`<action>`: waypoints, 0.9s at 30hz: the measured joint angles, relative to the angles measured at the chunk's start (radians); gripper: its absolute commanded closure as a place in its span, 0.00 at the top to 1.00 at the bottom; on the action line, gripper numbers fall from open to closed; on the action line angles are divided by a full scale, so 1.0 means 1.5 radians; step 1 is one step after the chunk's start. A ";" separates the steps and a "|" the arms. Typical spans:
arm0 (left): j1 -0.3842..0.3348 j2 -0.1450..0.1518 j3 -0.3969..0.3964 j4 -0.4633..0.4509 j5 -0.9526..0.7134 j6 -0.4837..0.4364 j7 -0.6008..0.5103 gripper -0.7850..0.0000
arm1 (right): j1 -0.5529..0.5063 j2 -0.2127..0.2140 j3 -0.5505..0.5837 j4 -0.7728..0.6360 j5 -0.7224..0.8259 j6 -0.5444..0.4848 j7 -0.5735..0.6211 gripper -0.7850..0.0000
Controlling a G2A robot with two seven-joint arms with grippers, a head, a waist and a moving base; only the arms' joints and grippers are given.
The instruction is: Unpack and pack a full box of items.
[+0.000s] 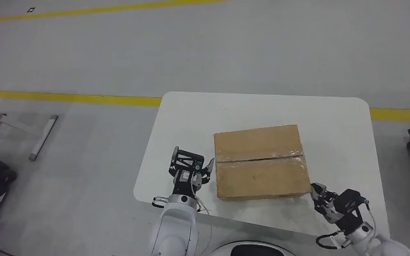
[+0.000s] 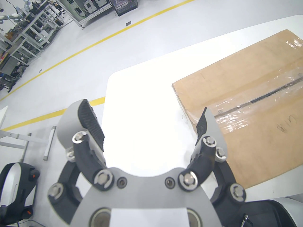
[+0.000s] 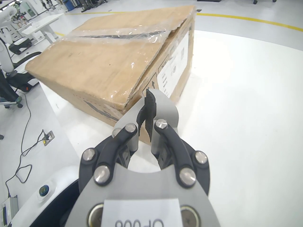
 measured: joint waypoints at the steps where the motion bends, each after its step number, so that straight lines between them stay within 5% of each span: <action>1: 0.000 0.000 0.000 0.000 0.000 0.000 0.000 1.00 | -0.001 0.000 -0.003 0.000 -0.004 -0.004 -0.004 0.00; 13: 0.000 0.000 0.000 0.000 0.000 0.000 0.000 1.00 | -0.003 0.000 -0.045 -0.023 -0.068 -0.010 -0.023 0.00; 22: -0.005 0.000 0.009 0.002 -0.007 -0.007 0.011 1.00 | -0.115 0.002 0.137 -0.112 0.064 0.093 -0.073 0.00; 27: -0.053 -0.003 0.076 0.026 -0.006 -0.050 0.011 1.00 | -0.155 0.001 0.230 -0.142 0.102 0.106 -0.064 0.00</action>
